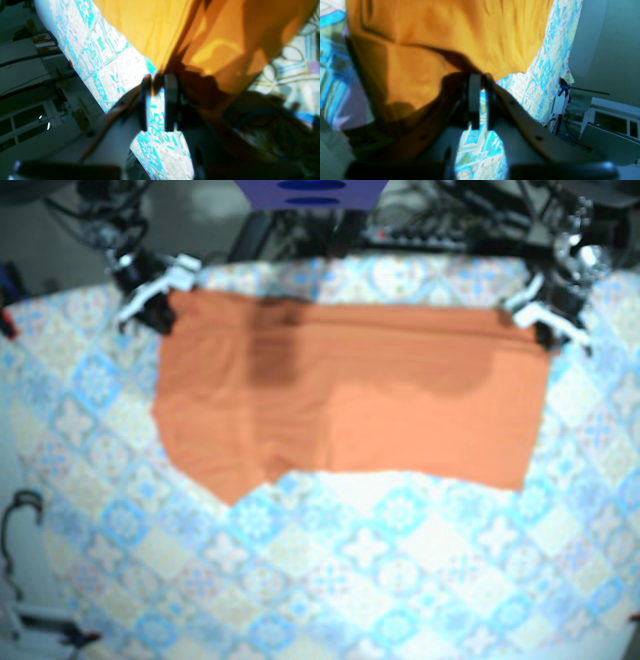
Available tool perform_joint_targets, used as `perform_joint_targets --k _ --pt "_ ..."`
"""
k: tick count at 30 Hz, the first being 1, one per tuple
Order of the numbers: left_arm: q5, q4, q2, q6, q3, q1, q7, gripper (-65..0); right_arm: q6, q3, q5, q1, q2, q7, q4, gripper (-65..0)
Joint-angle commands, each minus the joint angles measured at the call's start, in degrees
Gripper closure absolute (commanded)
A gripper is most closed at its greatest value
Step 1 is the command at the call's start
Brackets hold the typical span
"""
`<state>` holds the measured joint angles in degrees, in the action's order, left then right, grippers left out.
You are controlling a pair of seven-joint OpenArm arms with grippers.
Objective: Fold the T-shirt properly
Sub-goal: 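Lower the held edge and spread it taut between both grippers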
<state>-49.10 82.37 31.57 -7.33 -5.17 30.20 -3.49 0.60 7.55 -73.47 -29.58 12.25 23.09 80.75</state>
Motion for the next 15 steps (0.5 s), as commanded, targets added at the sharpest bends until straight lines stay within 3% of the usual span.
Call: perform_joint_targets --k 1,5,15 --pt "0.0 0.6 1.2 1.2 -0.7 0.0 -0.1 -12.2 -1.1 0.4 0.7 -0.3 0.6 0.3 0.9 -7.9" --pt "0.0 0.6 1.2 1.2 -0.7 0.0 -0.1 -16.1 -1.1 0.4 0.7 -0.4 0.6 0.3 1.0 -11.3" --pt "0.0 0.6 1.2 1.2 -0.7 0.0 -0.2 -22.1 -1.1 0.4 0.7 -0.4 0.6 0.3 1.1 -11.3"
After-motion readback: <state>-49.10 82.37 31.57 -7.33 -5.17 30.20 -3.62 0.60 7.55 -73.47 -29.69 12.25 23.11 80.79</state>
